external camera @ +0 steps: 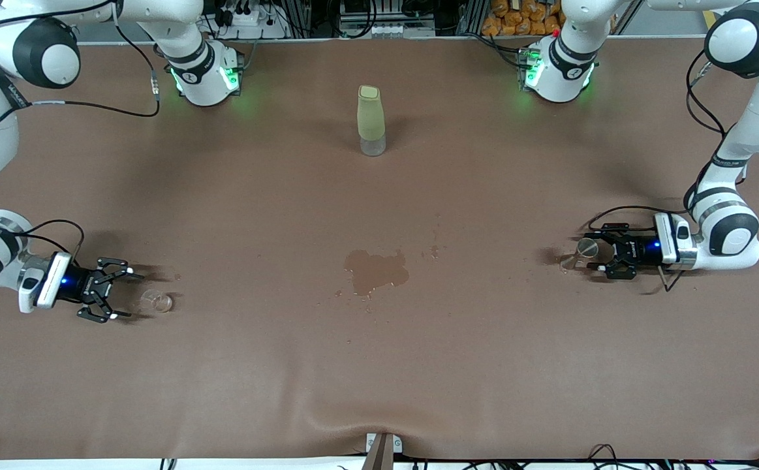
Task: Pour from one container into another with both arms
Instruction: 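Grasp the steel jigger with the left gripper while the right gripper grasps the beaker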
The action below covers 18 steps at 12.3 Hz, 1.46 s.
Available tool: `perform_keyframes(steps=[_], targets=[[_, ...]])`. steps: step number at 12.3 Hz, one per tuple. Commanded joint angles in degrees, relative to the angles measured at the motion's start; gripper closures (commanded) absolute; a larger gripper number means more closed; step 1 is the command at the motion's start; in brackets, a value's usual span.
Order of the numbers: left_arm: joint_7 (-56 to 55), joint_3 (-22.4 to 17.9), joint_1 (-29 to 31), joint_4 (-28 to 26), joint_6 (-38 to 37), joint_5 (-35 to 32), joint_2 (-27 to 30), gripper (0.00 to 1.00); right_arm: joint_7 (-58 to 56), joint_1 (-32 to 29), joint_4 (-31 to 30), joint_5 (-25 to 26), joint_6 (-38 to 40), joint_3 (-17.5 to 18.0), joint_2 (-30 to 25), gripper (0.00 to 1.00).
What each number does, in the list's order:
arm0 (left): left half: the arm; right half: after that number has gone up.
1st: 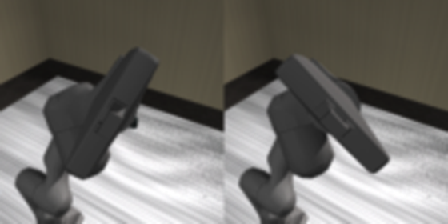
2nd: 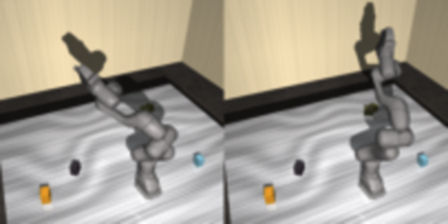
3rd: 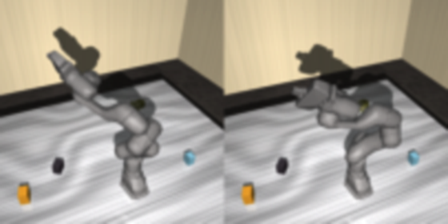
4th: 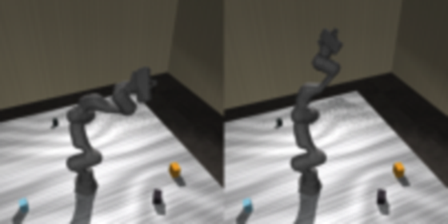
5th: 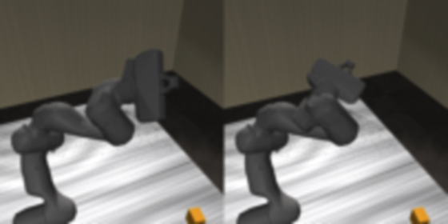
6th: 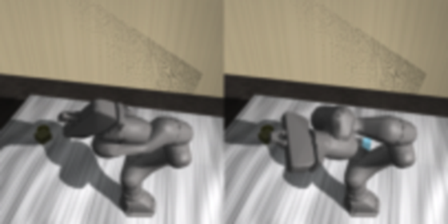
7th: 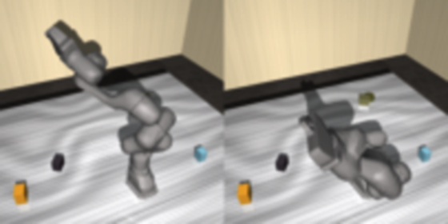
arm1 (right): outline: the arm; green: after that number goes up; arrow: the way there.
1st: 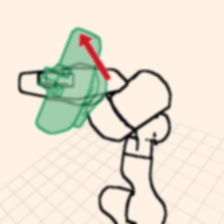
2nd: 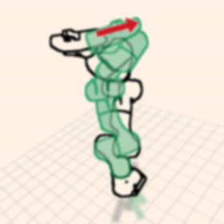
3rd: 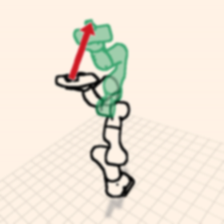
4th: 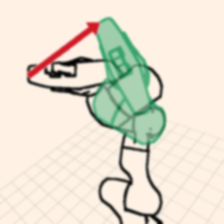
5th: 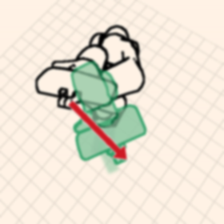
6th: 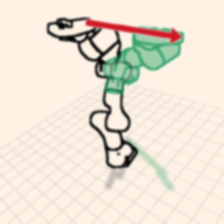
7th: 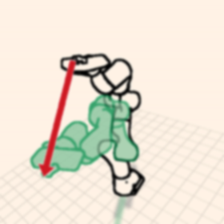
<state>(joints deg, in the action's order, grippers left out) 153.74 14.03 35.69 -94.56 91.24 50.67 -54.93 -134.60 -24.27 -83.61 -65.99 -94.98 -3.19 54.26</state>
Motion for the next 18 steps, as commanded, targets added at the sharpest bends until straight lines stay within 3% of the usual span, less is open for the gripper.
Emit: perform_keyframes(steps=[1,7,12,14,17,18], targets=[[1.1,0.5,-0.3,1.0,-1.1,1.9,-1.3,0.17,-4.0,-1.4,1.8,-3.0,1.4,0.9,2.5,0.00],[2.3,0.9,-1.2,1.0,-1.1,4.3,-1.9,0.24,-8.7,-0.7,1.8,-9.3,1.3,0.9,6.4,0.00],[3.9,0.9,-1.6,1.2,-1.1,4.5,-3.2,0.32,-10.0,0.5,1.8,-11.3,1.0,1.0,7.7,0.00],[3.9,0.9,-1.5,1.2,-1.1,4.6,-3.2,0.40,-10.8,1.3,1.8,-13.0,1.0,1.1,8.5,0.00],[3.7,0.9,-1.6,1.2,-1.1,5.2,-3.2,0.43,-10.8,2.4,1.7,-13.3,1.0,1.1,8.8,0.00],[3.6,0.9,-1.5,1.2,-1.1,5.4,-3.2,0.52,-10.8,2.7,1.7,-13.3,1.0,1.1,8.8,0.00]])
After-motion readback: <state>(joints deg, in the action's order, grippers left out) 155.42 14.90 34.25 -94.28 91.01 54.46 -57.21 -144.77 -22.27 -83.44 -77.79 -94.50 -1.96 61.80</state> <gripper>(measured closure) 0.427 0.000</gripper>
